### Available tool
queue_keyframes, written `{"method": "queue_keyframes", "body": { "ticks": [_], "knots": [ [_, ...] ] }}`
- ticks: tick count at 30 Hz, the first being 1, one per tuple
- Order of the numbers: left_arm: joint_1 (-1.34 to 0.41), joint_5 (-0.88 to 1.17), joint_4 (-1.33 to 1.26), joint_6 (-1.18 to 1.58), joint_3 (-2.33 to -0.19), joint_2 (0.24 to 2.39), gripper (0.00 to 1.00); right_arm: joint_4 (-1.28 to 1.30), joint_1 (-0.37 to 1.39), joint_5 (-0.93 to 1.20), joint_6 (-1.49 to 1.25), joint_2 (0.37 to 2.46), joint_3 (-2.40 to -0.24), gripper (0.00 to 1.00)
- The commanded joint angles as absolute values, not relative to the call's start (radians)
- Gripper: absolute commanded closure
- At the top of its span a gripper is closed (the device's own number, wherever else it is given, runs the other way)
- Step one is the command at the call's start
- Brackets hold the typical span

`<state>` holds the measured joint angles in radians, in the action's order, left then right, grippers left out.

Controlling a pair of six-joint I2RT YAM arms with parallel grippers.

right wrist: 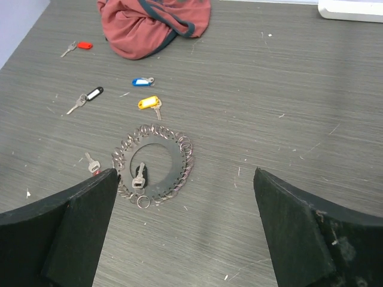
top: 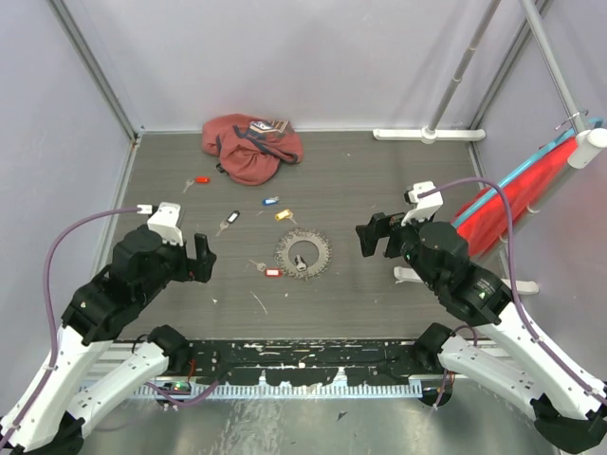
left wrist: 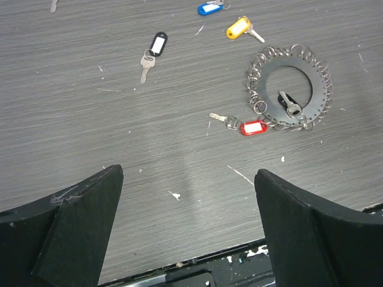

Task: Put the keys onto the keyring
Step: Pick up the keyring from the center of the board.

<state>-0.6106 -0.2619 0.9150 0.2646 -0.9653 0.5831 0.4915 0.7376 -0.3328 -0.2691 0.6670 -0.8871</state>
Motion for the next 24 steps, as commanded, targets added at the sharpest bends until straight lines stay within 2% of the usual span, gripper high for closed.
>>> {"method": "queue_keyframes", "body": {
  "ticks": [1,12,17,19,22,24],
  "knots": [
    [-0.609,-0.297,0.877,0.236,-0.934,0.564,0.02,0.473,0.738,-0.384,-0.265,0.666,-0.909,0.00],
    [-0.609,-0.289,0.866,0.257,-0.929,0.575,0.02,0.545,0.738,-0.401,-0.315,0.720,-0.923,0.00],
    [-0.609,-0.266,0.859,0.306,-0.957,0.663,0.02,0.624,0.739,-0.314,-0.327,0.818,-0.979,0.00],
    [-0.609,-0.248,0.857,0.316,-0.966,0.697,0.02,0.649,0.739,-0.270,-0.332,0.867,-0.991,0.05],
    [-0.609,-0.222,0.841,0.318,-0.960,0.727,0.00,0.662,0.739,-0.230,-0.353,0.953,-1.005,0.20],
    [-0.609,-0.204,0.829,0.309,-0.947,0.738,0.00,0.648,0.739,-0.173,-0.362,1.013,-1.004,0.22]
  ]
}}
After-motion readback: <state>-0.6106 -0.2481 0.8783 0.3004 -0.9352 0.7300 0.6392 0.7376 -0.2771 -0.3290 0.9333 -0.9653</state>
